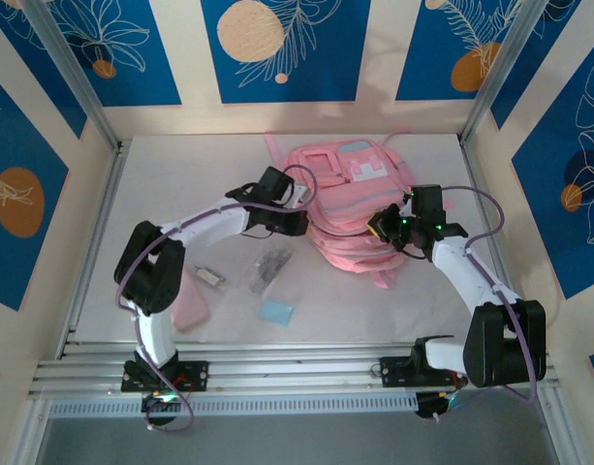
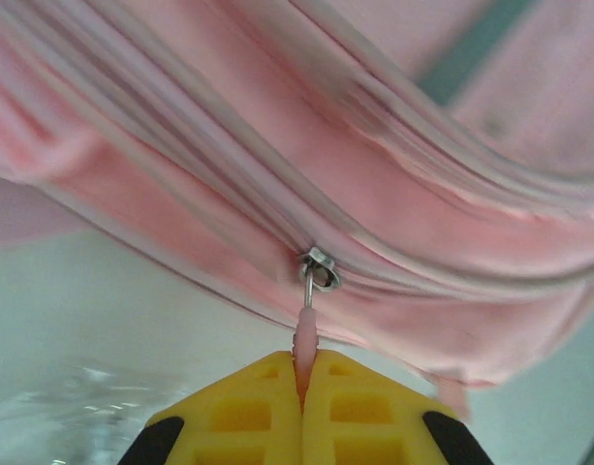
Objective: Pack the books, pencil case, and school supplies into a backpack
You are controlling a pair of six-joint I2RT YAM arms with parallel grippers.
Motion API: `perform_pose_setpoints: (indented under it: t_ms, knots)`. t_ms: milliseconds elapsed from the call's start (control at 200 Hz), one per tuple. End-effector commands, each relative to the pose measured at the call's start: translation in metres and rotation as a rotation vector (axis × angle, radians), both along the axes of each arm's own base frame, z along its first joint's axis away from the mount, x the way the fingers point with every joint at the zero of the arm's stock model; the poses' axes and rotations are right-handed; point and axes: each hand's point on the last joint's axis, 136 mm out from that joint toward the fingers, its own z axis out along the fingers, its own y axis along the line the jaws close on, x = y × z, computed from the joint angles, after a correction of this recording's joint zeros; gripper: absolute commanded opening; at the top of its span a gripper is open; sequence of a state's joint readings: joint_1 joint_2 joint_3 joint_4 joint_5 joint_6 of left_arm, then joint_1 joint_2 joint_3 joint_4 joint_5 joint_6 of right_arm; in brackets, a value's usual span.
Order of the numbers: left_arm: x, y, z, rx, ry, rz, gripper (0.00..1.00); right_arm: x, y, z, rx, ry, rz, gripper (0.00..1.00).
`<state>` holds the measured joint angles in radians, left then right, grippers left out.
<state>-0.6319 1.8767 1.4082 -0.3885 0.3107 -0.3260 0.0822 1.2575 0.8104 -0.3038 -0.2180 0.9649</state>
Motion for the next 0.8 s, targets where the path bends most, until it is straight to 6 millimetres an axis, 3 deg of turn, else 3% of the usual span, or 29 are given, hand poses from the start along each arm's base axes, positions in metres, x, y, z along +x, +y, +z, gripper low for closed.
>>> perform_pose_setpoints:
  t_ms: [0, 90, 215, 415, 500, 600, 725, 795]
  knots:
    - [0.036, 0.042, 0.008, 0.083, -0.095, 0.131, 0.00, -0.002, -0.003, 0.018, -0.025, -0.049, 0.024, 0.00]
    - [0.061, 0.056, 0.008, 0.099, -0.138, 0.187, 0.00, -0.001, 0.002, 0.021, -0.016, -0.061, 0.043, 0.00]
    - [0.091, 0.051, 0.009, 0.080, -0.208, 0.211, 0.00, 0.001, 0.012, 0.023, -0.001, -0.077, 0.079, 0.00]
    - [0.114, 0.051, 0.007, 0.093, -0.243, 0.274, 0.01, 0.002, 0.029, 0.026, 0.023, -0.090, 0.131, 0.00]
    - [0.110, 0.055, 0.010, 0.103, -0.236, 0.279, 0.15, 0.004, 0.036, 0.027, 0.036, -0.094, 0.151, 0.00]
    - [0.096, 0.062, 0.013, 0.120, -0.219, 0.268, 0.46, 0.006, 0.044, 0.026, 0.042, -0.093, 0.174, 0.00]
    - [0.065, 0.077, 0.008, 0.165, -0.164, 0.235, 0.64, 0.010, 0.051, 0.025, 0.050, -0.089, 0.189, 0.00]
    - [0.043, 0.086, 0.001, 0.189, -0.117, 0.214, 0.71, 0.011, 0.052, 0.025, 0.046, -0.091, 0.196, 0.13]
